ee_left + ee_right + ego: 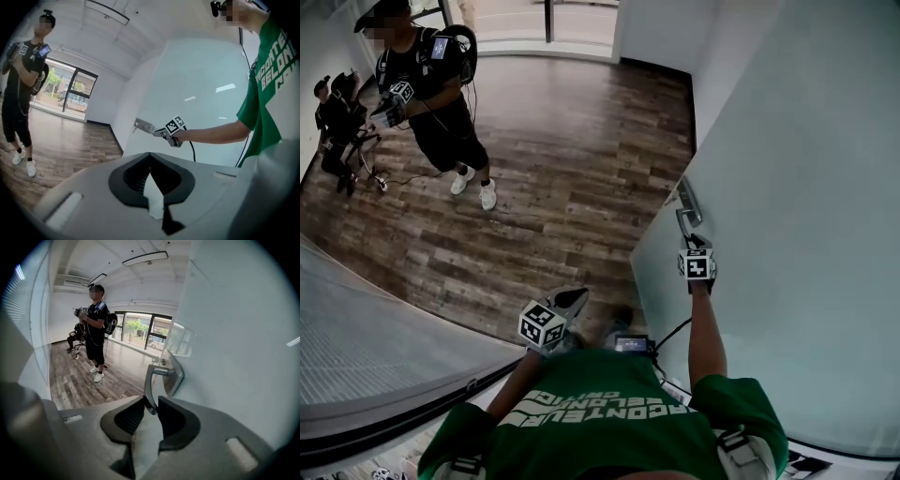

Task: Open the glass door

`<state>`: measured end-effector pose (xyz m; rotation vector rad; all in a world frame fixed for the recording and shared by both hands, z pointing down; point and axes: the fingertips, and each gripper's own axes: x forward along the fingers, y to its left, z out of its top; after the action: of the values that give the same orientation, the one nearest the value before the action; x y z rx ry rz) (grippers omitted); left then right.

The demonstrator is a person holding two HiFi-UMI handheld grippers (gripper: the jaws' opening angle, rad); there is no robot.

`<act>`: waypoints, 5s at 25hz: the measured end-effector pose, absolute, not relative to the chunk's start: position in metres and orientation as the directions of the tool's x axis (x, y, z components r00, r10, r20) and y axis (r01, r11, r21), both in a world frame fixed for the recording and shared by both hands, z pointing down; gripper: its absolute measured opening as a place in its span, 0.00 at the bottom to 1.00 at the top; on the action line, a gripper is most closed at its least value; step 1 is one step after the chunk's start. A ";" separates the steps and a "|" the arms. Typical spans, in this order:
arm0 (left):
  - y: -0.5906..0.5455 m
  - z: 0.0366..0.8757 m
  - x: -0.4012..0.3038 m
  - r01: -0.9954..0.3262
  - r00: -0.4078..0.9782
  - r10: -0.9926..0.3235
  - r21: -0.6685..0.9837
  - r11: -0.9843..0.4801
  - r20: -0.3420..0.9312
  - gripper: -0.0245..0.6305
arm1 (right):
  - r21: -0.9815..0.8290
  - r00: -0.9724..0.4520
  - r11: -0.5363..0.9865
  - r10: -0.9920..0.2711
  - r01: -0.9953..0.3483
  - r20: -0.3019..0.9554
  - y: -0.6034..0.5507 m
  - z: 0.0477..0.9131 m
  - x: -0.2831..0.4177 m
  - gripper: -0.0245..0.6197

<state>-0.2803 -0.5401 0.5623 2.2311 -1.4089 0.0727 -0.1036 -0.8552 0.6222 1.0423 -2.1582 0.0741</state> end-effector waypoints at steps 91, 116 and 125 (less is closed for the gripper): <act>-0.718 0.555 -0.253 -0.803 0.564 -0.768 0.420 -0.424 0.302 0.06 | 0.187 -0.140 0.276 -0.837 -0.943 0.529 -0.986 0.599 0.088 0.34; -0.558 0.539 -0.326 -0.885 0.370 -0.880 0.400 -0.237 0.299 0.06 | 0.263 -0.596 0.689 -0.720 -0.676 0.355 -0.779 0.482 -0.139 0.04; -0.510 0.545 -0.328 -0.909 0.318 -0.887 0.373 -0.185 0.335 0.06 | 0.350 -0.696 0.780 -0.623 -0.519 0.357 -0.693 0.459 -0.153 0.03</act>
<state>-0.3281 -0.5098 0.5450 2.0852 -1.5816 0.0583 -0.1531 -0.6928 0.4586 0.8576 -2.5101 -0.3066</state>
